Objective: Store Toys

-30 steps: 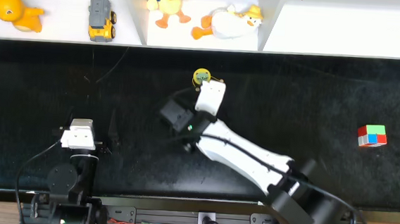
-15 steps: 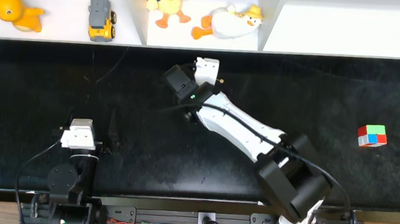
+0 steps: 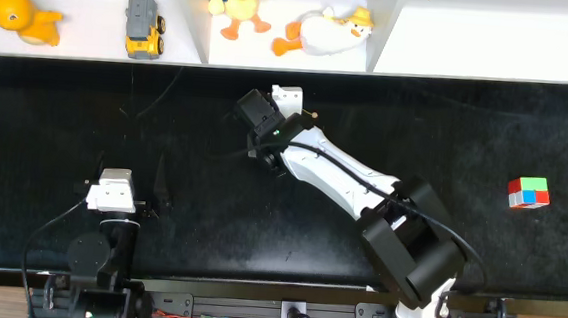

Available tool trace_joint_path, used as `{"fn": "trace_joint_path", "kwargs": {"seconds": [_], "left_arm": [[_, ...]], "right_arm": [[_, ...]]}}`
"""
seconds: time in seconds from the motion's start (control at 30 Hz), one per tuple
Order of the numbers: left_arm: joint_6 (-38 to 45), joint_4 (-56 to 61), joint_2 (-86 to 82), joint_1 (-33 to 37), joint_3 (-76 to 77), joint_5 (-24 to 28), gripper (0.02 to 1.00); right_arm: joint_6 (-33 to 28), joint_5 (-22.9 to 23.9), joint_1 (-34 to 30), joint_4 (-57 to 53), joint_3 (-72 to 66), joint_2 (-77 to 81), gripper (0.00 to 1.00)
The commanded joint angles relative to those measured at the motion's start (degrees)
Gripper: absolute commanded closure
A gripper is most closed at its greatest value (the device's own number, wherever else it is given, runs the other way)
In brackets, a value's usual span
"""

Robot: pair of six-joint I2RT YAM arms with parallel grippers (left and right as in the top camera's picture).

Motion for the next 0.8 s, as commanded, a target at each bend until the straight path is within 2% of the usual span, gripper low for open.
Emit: {"fn": "trace_joint_path", "kwargs": {"seconds": [0.03,0.3,0.53,0.57,0.67,0.8], "left_arm": [[0.9,-0.2,-0.6,0.3,-0.1,0.7,0.02],[0.9,-0.2,-0.6,0.3,-0.1,0.7,0.02],[0.9,-0.2,-0.6,0.3,-0.1,0.7,0.02],[0.9,-0.2,-0.6,0.3,-0.1,0.7,0.02],[0.9,-0.2,-0.6,0.3,-0.1,0.7,0.02],[0.9,-0.2,-0.6,0.3,-0.1,0.7,0.02]], "right_arm": [[-1.1,-0.5,-0.8,0.1,1.5,0.5,0.005],[-6.3,-0.5,-0.9,0.2,1.5,0.5,0.005],[-6.2,-0.9,-1.1,0.2,1.5,0.5,0.001],[-6.2,-0.9,-1.2,0.2,1.5,0.5,0.045],[-6.2,-0.9,-1.2,0.2,1.5,0.5,0.272],[-6.2,-0.9,-1.2,0.1,1.5,0.5,0.432]]}}
